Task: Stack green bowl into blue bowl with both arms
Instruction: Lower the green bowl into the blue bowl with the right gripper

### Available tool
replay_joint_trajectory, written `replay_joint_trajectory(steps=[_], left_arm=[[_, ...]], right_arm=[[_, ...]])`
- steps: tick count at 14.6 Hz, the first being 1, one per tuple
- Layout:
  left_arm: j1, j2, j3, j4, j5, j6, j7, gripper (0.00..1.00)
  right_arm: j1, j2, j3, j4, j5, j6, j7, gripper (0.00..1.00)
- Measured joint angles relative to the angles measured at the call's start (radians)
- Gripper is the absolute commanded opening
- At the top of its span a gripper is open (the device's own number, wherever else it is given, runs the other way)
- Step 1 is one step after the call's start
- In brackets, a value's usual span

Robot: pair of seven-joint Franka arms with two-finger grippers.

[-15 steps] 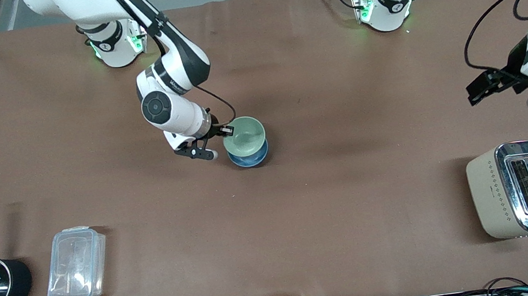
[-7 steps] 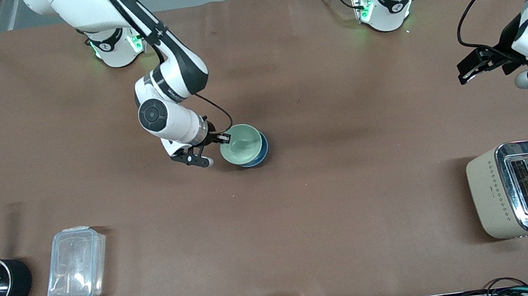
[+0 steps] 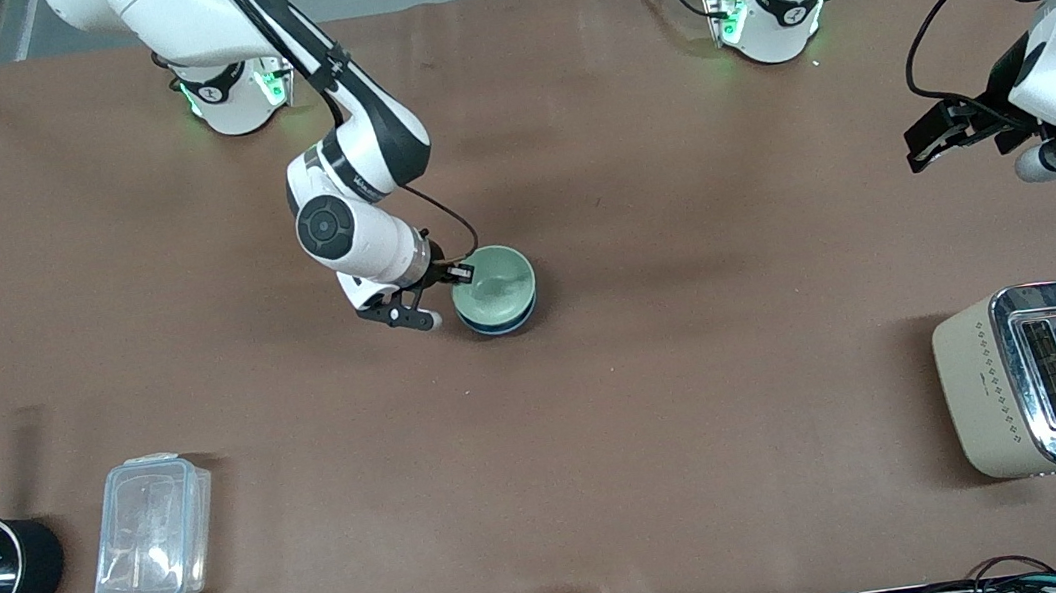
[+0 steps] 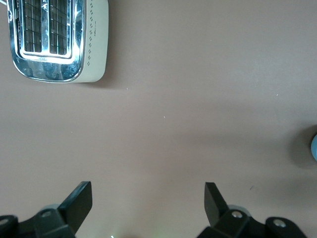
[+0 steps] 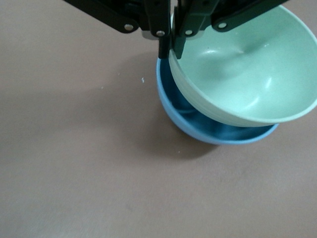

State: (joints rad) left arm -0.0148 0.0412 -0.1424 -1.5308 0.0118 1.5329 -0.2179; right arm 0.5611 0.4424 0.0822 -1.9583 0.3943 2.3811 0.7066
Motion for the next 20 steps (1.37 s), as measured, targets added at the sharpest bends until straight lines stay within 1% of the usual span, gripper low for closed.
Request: replay_joint_trajectory(steps=[3,11,12,14,16,17,18,19,20], left_arm=[[0.0,0.003,0.0,-0.001,0.0,0.0,0.0,1.0],[0.001,0.017,0.001,-0.001,0.0,0.001,0.0,1.0],[0.002,0.017,0.001,-0.001,0.0,0.001,0.0,1.0],[0.003,0.017,0.001,-0.001,0.0,0.001,0.0,1.0],[0.004,0.017,0.001,-0.001,0.0,0.001,0.0,1.0],[0.004,0.017,0.001,-0.001,0.0,0.001,0.0,1.0],[0.004,0.017,0.001,-0.001,0.0,0.001,0.0,1.0],[0.004,0.017,0.001,-0.001,0.0,0.001,0.0,1.0],[0.004,0.017,0.001,-0.001,0.0,0.001,0.0,1.0]], right_arm=[[0.016,0.008,0.0,0.0,0.0,0.023,0.016,0.02],[0.002,0.01,-0.016,0.001,0.0,0.024,0.016,0.02],[0.002,0.01,-0.016,0.001,0.0,0.024,0.016,0.04],[0.002,0.01,-0.016,0.001,0.0,0.022,0.016,0.11],[0.002,0.011,-0.015,0.001,0.0,0.015,0.016,0.13],[0.002,0.011,-0.015,0.001,0.0,0.007,0.016,0.16],[0.002,0.011,-0.014,0.001,0.0,-0.004,0.016,0.24],[0.002,0.011,-0.014,0.001,0.0,-0.014,0.016,0.39],[0.002,0.011,-0.014,0.001,0.0,-0.022,0.016,0.62]])
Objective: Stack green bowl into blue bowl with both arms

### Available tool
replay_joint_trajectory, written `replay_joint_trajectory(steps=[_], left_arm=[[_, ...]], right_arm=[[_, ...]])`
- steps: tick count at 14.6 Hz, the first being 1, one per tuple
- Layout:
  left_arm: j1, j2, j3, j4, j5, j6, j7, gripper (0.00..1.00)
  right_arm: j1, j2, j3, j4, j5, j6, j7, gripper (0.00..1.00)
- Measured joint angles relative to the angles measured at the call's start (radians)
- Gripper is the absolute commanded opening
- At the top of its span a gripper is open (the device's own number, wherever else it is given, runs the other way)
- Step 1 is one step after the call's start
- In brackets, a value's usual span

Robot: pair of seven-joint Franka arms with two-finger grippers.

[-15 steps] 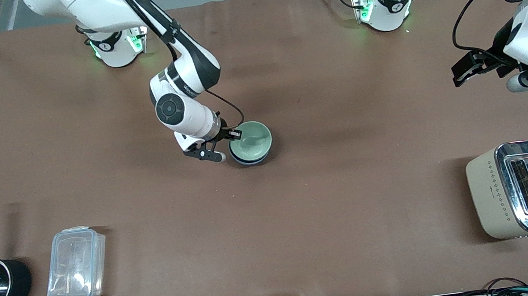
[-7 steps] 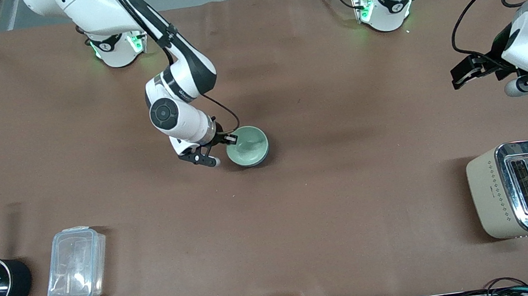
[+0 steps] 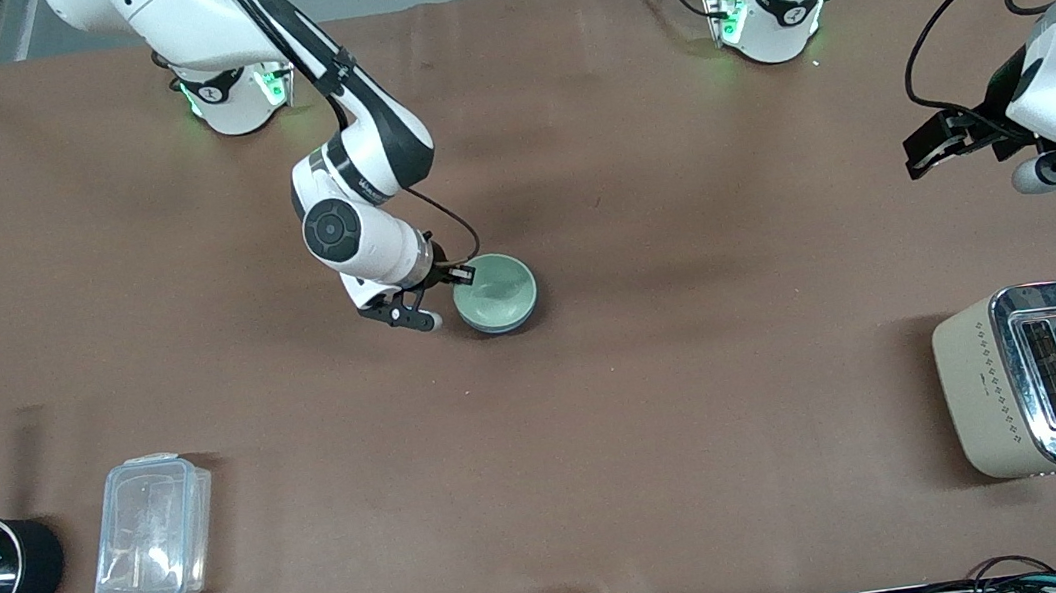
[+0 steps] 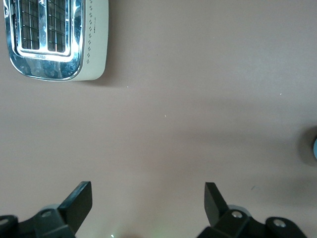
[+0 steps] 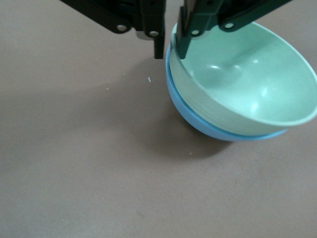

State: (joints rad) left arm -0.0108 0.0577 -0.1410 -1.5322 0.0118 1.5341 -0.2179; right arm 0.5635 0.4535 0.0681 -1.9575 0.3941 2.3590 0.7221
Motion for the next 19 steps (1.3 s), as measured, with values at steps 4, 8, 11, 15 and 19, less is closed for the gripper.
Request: replay_joint_trajectory(steps=[4,8,11,15,19], left_arm=[[0.001,0.0,0.002,0.001,0.0,0.0,0.0,1.0],[0.003,-0.004,0.003,0.008,0.0,0.0,0.0,1.0],[0.004,-0.005,0.004,0.013,0.0,0.0,0.0,1.0],[0.002,-0.005,0.001,0.015,0.0,-0.003,0.0,1.0],[-0.002,-0.006,-0.001,0.03,0.0,-0.029,0.052,1.0]], right_arm=[[-0.021,-0.007,-0.004,0.017,0.0,-0.008,0.0,1.0],[-0.119,-0.107,-0.009,0.068,-0.006,-0.061,-0.012,1.0],[-0.223,-0.197,-0.014,0.117,-0.099,-0.167,-0.109,1.0],[-0.398,-0.254,-0.018,0.081,-0.168,-0.199,-0.374,1.0],[-0.598,-0.353,-0.023,-0.016,-0.179,-0.26,-0.656,1.0]])
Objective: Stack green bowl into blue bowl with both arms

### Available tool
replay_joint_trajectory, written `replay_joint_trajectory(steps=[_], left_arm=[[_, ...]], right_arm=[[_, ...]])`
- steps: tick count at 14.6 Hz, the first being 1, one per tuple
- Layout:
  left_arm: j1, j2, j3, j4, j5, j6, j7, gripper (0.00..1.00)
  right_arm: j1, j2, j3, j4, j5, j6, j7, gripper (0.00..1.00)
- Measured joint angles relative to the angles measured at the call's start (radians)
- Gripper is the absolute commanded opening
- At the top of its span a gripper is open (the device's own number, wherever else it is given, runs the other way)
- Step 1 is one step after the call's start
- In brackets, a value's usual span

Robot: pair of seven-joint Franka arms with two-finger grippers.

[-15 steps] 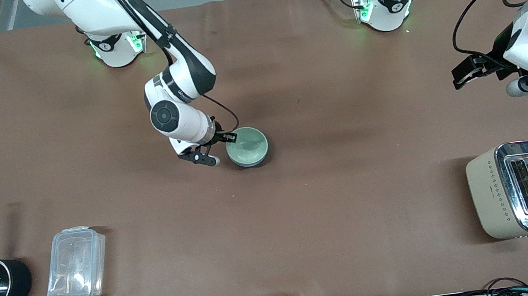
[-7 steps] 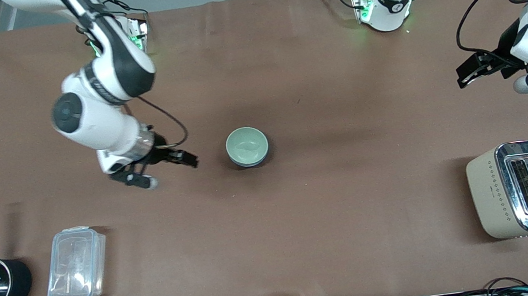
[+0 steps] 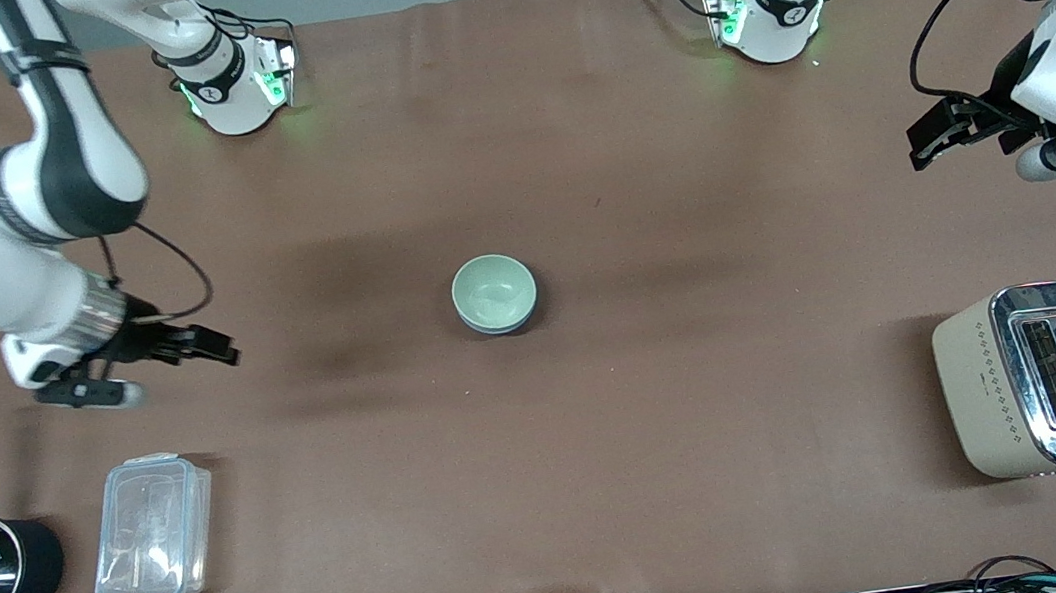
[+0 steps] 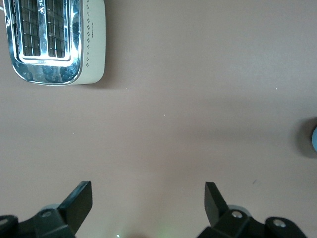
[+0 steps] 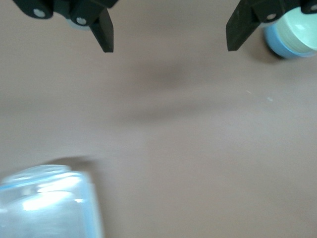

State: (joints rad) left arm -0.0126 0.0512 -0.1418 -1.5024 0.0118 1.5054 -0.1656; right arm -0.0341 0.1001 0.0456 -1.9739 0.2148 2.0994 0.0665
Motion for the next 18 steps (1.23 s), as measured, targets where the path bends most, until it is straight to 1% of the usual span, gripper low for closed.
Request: replay_joint_trajectory(steps=[1,2,4,8,10,13,18], left_arm=[[0.001,0.0,0.0,0.002,0.0,-0.003,0.008,1.0],[0.001,-0.001,0.001,0.004,0.0,-0.006,0.01,1.0],[0.001,-0.001,0.001,0.013,0.0,-0.01,0.011,1.0],[0.001,-0.002,0.001,0.018,0.0,-0.015,0.032,1.0],[0.001,-0.002,0.001,0.019,0.0,-0.015,0.05,1.0],[0.001,-0.002,0.001,0.019,0.0,-0.015,0.061,1.0],[0.001,-0.002,0.001,0.019,0.0,-0.015,0.064,1.0]], right_arm=[[-0.045,-0.031,-0.001,-0.001,-0.015,-0.043,-0.038,1.0],[-0.079,-0.061,-0.001,0.008,-0.051,-0.088,-0.058,1.0],[-0.102,-0.107,-0.001,0.069,-0.121,-0.206,-0.064,1.0],[-0.097,-0.131,0.02,0.305,-0.163,-0.466,-0.064,1.0],[-0.077,-0.133,0.032,0.389,-0.164,-0.567,-0.06,1.0],[-0.035,-0.152,0.041,0.412,-0.169,-0.598,-0.002,1.0],[-0.01,-0.16,0.041,0.418,-0.172,-0.599,0.028,1.0]])
